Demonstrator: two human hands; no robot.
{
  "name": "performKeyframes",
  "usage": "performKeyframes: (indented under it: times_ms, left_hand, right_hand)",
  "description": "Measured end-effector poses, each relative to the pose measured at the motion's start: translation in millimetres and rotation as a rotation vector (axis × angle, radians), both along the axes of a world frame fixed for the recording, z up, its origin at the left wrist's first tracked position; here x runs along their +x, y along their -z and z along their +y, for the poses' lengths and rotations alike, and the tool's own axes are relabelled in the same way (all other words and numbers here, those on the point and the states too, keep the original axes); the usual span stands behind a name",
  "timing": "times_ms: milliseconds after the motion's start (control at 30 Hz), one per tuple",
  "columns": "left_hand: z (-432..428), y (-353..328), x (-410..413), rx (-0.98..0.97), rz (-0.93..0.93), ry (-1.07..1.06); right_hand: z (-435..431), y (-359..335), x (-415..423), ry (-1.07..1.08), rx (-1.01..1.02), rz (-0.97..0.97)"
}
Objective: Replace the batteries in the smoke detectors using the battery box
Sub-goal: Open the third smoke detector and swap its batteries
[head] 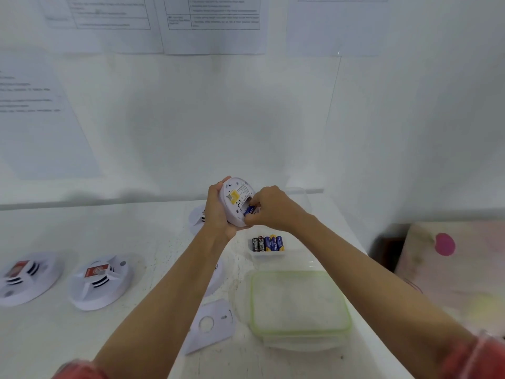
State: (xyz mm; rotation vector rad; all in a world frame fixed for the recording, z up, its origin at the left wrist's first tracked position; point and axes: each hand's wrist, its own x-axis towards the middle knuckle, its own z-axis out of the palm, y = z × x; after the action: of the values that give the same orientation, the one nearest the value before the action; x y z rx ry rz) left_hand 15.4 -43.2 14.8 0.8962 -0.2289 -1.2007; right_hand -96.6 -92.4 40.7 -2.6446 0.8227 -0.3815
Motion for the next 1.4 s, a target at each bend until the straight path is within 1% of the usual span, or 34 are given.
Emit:
performKeyframes:
  times_ms: [267,367,500,633,767,867,967,1100,1233,1333,1367,1400]
  left_hand:
    - [2,-2,-3,-0.048,-0.001,-0.025]
    - [2,-4,-3,-0.065,0.012,-0.025]
    - [3,-8,-7,-0.034,0.014,0.024]
    - [0,-6,-10,-0.017,-0.028,-0.015]
    - [2,-6,-13,-0.013,-0.001,-0.032]
    - [3,-3,-14,-0.03,-0.04,-0.063]
    - [4,-6,-13,-0.025,-0.031,-0.063]
    - [1,-15,-14,-0.078,-0.076,-0.066]
    - [-2,-15,-16,-0.066,-0.057,-0.038]
    - [-2,-16,-13,-0.069,-0.049,-0.032]
    - [-1,-16,-10,-0.079,-0.041,-0.041]
    - [0,-15,-8,-0.089,-0.028,-0.053]
  right_hand:
    - [8,-3,-4,-0.051,-0.125,-0.027]
    - [5,1,-3,0.022,-0.046,-0.092]
    - [0,5,-2,0.1,0.05,-0.175]
    - [-1,3,-3,0.134,0.176,-0.174]
    - [-4,5,-3,0.163,0.309,-0.181]
    - [-6,7,-4,0.187,0.384,-0.187]
    - [-6,6,-4,0.197,0.434,-0.213]
    - [-7,-5,-3,0.255,0.439,-0.38]
    - [-8,-17,0,0.239,0.459,-0.469]
    - [-15,-18,-12,0.338,0.503,-0.591]
    - [-21,-17,-19,0.388,0.507,-0.571]
    - [-28,-14,-26,0.439,0.491,-0.481]
